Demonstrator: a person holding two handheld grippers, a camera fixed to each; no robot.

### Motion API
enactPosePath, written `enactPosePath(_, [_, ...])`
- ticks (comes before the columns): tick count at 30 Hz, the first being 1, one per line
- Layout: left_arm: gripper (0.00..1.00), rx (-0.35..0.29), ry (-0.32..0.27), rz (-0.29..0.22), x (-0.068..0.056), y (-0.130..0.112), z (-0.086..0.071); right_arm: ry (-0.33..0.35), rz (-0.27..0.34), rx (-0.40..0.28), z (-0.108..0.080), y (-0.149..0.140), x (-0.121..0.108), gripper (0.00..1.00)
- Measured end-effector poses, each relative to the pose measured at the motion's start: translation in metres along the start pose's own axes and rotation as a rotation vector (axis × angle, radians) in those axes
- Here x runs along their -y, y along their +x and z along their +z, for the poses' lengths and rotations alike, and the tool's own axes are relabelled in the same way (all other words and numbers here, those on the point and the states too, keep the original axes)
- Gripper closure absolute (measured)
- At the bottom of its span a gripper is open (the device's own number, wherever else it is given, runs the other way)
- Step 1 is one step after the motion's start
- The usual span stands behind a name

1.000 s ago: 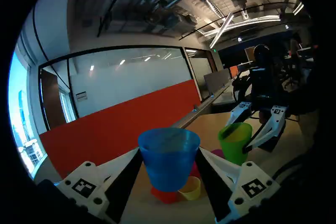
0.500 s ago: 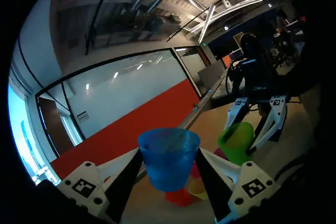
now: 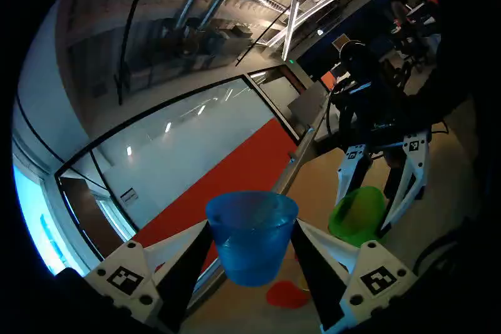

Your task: Pour water

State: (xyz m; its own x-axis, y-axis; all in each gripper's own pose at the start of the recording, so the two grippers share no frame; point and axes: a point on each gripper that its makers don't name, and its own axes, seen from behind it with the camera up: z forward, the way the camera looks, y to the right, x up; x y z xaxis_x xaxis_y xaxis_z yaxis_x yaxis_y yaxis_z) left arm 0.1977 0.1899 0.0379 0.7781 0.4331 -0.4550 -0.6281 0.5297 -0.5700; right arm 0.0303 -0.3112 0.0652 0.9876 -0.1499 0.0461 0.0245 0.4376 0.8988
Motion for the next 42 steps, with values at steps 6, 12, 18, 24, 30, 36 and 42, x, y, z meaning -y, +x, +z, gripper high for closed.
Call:
enactPosePath(6, [0.16,-0.005,-0.010,0.062,-0.001,0.006,0.000,0.011,0.001,-0.001,0.003,0.002,0.002,0.09])
enactPosePath(12, [0.16,-0.011,-0.017,0.121,-0.002,0.014,-0.002,0.014,-0.001,0.000,0.006,0.003,0.002,0.09])
enactPosePath(18, [0.16,-0.008,-0.029,0.161,-0.007,0.014,0.002,0.014,0.000,-0.001,0.008,0.004,0.001,0.09])
enactPosePath(24, [0.16,-0.008,-0.031,0.198,-0.009,0.013,0.008,0.016,-0.002,-0.002,0.009,0.004,0.000,0.09])
enactPosePath(30, [0.16,-0.007,-0.037,0.228,-0.011,0.013,0.012,0.013,-0.007,-0.004,0.010,0.004,-0.001,0.09])
enactPosePath(36, [0.16,-0.010,-0.039,0.255,-0.010,0.015,0.015,0.011,-0.013,-0.003,0.011,0.004,-0.002,0.09])
enactPosePath(42, [0.16,-0.010,-0.033,0.286,-0.007,0.016,0.018,0.007,-0.012,-0.005,0.011,0.004,-0.005,0.10])
